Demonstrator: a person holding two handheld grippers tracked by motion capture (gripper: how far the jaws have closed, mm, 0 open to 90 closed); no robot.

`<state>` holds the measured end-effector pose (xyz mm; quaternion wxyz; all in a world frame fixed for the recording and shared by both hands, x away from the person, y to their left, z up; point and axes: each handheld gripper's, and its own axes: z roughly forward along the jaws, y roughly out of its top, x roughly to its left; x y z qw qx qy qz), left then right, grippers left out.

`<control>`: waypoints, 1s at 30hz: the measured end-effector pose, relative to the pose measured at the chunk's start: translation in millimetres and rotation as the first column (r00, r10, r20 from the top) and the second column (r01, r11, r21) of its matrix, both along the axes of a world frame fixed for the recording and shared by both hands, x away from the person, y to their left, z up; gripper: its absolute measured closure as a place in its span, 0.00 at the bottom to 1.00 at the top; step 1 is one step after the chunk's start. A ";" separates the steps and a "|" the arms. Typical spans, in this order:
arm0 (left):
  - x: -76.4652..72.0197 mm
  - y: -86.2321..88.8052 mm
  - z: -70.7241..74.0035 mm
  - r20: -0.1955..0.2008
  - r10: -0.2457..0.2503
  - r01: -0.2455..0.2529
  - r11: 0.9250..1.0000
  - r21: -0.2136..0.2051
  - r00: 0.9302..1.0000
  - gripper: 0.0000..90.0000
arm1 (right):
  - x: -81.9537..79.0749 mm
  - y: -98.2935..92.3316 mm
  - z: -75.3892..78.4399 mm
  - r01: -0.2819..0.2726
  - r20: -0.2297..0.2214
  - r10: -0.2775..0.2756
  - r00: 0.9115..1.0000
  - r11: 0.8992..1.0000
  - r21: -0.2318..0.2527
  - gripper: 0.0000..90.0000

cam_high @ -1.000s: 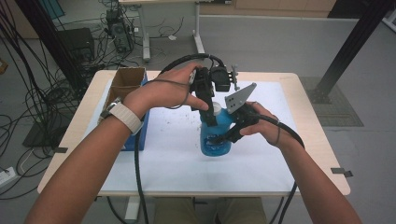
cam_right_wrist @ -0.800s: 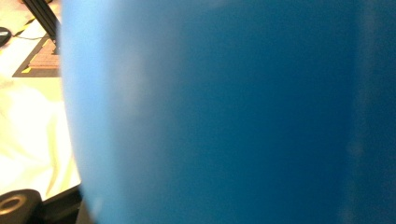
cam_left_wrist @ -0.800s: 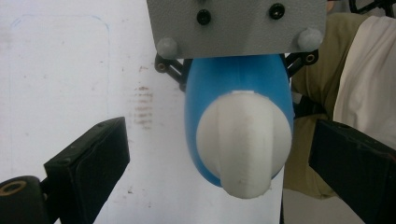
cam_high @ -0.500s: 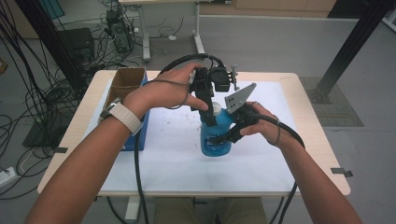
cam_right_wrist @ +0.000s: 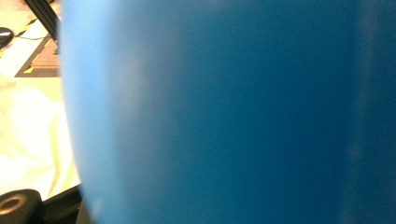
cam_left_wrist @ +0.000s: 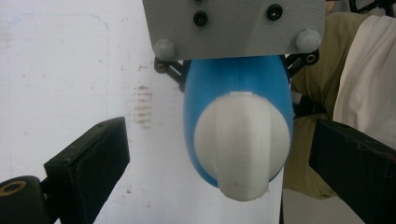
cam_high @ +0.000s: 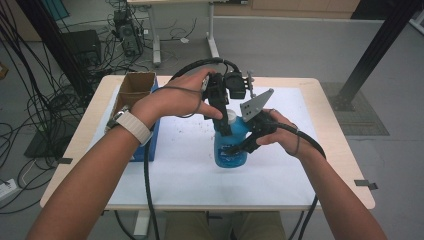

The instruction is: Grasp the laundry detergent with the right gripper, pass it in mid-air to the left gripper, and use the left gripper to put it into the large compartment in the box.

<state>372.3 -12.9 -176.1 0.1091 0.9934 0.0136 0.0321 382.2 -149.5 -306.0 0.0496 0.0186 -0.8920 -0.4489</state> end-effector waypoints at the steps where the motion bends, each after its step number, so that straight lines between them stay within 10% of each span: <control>1: 0.0 0.0 0.0 0.001 0.000 0.000 1.000 -0.001 1.000 0.06 | -0.2 0.1 0.3 0.001 0.001 -0.001 1.000 1.000 -0.002 0.48; 30: -3.2 -4.3 -12.6 -0.023 -0.025 0.025 1.000 0.019 0.999 0.10 | -3.2 5.7 15.5 -0.022 0.012 0.022 1.000 1.000 0.003 0.48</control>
